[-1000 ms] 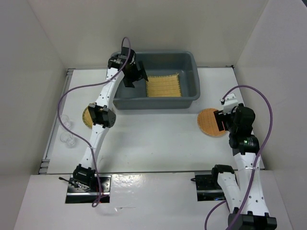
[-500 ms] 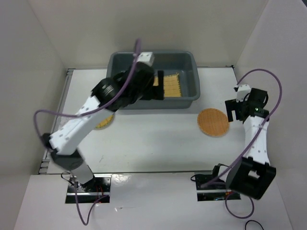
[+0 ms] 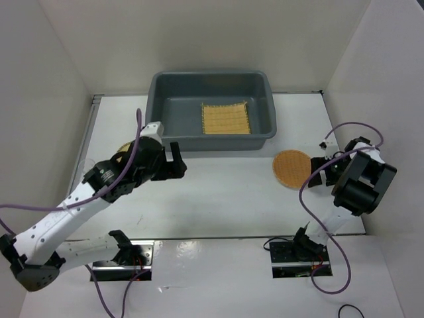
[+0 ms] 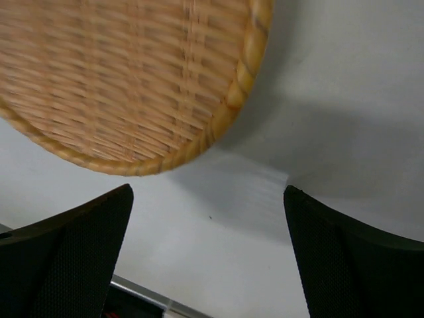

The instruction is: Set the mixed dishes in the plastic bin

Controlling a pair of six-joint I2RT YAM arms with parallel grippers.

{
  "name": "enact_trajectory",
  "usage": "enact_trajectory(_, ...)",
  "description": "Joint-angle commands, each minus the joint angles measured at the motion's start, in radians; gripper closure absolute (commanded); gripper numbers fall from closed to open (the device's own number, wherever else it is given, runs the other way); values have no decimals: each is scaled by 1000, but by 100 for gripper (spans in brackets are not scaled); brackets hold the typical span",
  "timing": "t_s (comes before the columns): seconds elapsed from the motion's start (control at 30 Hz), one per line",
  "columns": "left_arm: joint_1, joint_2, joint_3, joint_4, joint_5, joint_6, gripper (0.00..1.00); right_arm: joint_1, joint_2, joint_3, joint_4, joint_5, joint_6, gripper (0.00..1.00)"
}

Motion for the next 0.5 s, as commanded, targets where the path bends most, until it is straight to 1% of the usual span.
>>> enact_trajectory(0.0, -2, -146, -55, 36, 47, -59, 0, -54, 74, 92, -85, -154, -76, 1)
enact_trajectory(0.13, -2, -250, -128, 9, 79, -97, 0, -82, 204, 152, -138, -237, -106, 1)
enact_trajectory(0.17, 8, -266, -150, 9, 79, -112, 0, -82, 262, 172, -155, -265, -116, 1)
enact_trajectory(0.23, 8, -303, -165, -13, 99, -128, 0, -82, 324, 193, -200, -300, -139, 1)
enact_trajectory(0.27, 8, -313, -174, -13, 99, -138, 0, -82, 386, 219, -214, -338, -149, 1)
enact_trajectory(0.37, 8, -352, -194, -31, 112, -158, 0, -70, 498, 281, -287, -404, -177, 7)
enact_trajectory(0.4, 8, -365, -194, -42, 112, -158, 0, -49, 520, 295, -298, -405, -177, 9)
enact_trajectory(0.47, 8, -378, -203, -53, 112, -168, 0, -28, 568, 325, -336, -429, -177, 10)
